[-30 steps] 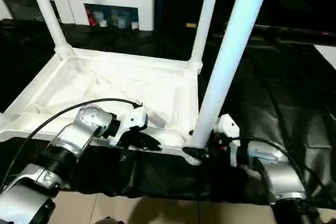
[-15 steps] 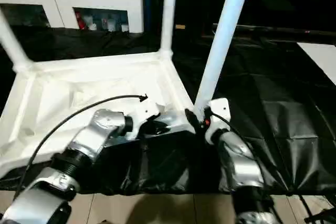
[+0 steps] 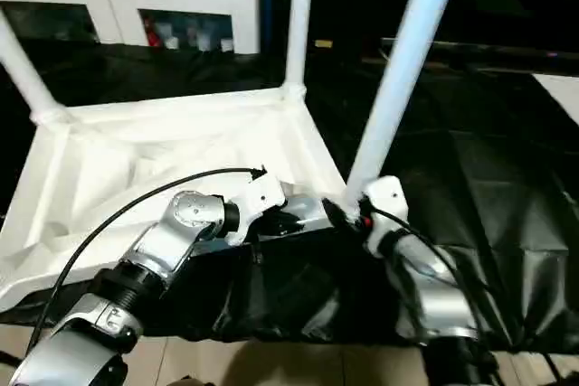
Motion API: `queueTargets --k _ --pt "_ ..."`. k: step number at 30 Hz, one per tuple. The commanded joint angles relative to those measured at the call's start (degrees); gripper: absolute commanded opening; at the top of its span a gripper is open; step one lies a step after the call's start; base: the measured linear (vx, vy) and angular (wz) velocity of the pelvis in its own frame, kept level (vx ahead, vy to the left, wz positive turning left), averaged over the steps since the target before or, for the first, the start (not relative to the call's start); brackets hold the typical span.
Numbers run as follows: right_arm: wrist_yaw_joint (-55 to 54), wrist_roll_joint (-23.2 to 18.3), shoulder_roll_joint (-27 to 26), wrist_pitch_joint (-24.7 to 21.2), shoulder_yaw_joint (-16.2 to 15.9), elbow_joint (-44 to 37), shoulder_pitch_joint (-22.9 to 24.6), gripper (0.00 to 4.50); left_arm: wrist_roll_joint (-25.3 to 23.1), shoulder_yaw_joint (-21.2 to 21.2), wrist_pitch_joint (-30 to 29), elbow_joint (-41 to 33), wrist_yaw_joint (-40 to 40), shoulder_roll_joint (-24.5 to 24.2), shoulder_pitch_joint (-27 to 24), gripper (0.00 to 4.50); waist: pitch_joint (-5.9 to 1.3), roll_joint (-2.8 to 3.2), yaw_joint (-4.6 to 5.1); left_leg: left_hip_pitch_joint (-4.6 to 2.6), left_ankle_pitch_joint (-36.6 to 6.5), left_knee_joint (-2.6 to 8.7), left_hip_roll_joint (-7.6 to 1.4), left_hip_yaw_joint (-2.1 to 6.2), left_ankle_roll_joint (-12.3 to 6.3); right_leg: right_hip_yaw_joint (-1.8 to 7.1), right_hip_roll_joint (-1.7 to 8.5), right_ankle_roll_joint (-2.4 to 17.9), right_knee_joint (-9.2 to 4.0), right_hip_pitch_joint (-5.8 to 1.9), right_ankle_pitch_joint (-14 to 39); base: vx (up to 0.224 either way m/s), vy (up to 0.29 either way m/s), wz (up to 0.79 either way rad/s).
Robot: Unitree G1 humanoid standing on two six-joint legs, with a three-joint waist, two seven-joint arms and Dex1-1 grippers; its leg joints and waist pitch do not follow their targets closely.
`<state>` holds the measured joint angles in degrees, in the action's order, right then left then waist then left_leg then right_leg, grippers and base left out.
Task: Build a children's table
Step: Rotate leg to tighten
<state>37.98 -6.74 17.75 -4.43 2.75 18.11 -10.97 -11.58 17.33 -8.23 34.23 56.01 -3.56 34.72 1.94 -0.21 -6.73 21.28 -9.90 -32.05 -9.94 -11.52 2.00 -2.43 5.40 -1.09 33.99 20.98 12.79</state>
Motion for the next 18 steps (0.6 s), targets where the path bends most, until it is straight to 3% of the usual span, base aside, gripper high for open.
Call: queueTargets --k 1,3,4,6,7,10,11,14,18 --pt "5.88 -2.23 -0.05 -0.42 -2.26 -1.78 1.27 3.79 2.31 2.36 1.97 -0.65 1.47 2.28 -0.5 0.0 -2.33 -0.67 0.19 -0.9 -11.24 3.29 -3.7 1.49 -5.28 2.3 3.67 12.62 -4.16 -1.26 3.31 0.0 0.0 0.0" --pt "10.3 -5.25 3.69 -1.18 0.85 -3.24 2.6 3.79 2.28 2.64 2.23 -0.58 2.42 1.74 -0.57 0.0 -2.52 -0.84 -0.16 -0.75 -9.85 3.04 -3.67 1.53 -6.19 2.17 3.76 13.11 -3.88 -1.59 2.05 0.0 0.0 0.0" --pt "11.87 -6.13 4.95 -1.55 1.85 -3.83 3.17 3.79 2.3 2.68 2.37 -0.51 2.71 1.57 -0.54 0.0 -2.43 -0.23 -0.38 -0.74 -9.83 3.05 -3.72 1.57 -6.59 2.12 3.74 13.39 -3.91 -1.51 2.28 0.0 0.0 0.0" --pt "13.29 -6.87 6.08 -1.92 2.62 -4.47 3.74 3.79 2.35 2.67 2.49 -0.48 2.96 1.4 -0.52 0.0 -2.3 -0.55 -0.43 -0.66 -11.06 3.11 -3.69 1.55 -6.44 2.01 3.71 13.29 -4.18 -1.48 5.09 0.0 0.0 0.0" --pt "14.83 -7.56 7.58 -1.94 2.8 -5.38 4.71 3.79 2.47 2.83 2.67 -0.5 3.72 1.08 -0.52 0.0 -2.31 -0.28 -0.5 -0.74 -11.37 3.15 -3.73 1.58 -6.19 2.01 3.77 13.23 -4.26 -1.4 6.01 0.0 0.0 0.0" --pt "18.07 -9.07 10.29 -1.98 2.91 -7.01 6.52 3.79 2.61 3.1 3.24 -0.35 5.11 0.45 -0.47 0.0 -2.28 -0.6 -0.71 -0.84 -11.8 3.18 -3.85 1.6 -5.79 2.01 3.72 12.78 -4.43 -1.46 7.55 0.0 0.0 0.0" --pt "19.2 -9.87 11.22 -2.42 3.03 -7.45 6.98 4.11 2.71 3.27 3.46 -0.33 5.81 0.13 -0.42 0.0 -2.32 -0.54 -0.91 -0.8 -11.26 3.08 -3.82 1.59 -6.18 2.06 3.78 12.82 -4.31 -1.47 6.84 0.0 0.0 0.0" --pt "20.28 -11.12 12.07 -3.38 3.6 -7.7 6.88 4.41 2.79 3.47 3.84 -0.06 6.49 -0.41 -0.19 0.0 -2.32 -0.54 -0.77 -0.62 -10.91 3.02 -3.77 1.64 -6.6 1.91 3.81 12.81 -4.25 -1.45 7.03 0.0 0.0 0.0" --pt "20.92 -11.38 12.45 -3.5 3.71 -8.35 6.37 4.41 3.09 3.74 4.29 -0.07 7.72 -1.04 0.0 0.0 -2.46 -0.73 -0.73 -0.71 -10.25 2.91 -3.78 1.58 -6.46 1.88 3.75 13.02 -4.14 -1.4 6.89 0.0 0.0 0.0"
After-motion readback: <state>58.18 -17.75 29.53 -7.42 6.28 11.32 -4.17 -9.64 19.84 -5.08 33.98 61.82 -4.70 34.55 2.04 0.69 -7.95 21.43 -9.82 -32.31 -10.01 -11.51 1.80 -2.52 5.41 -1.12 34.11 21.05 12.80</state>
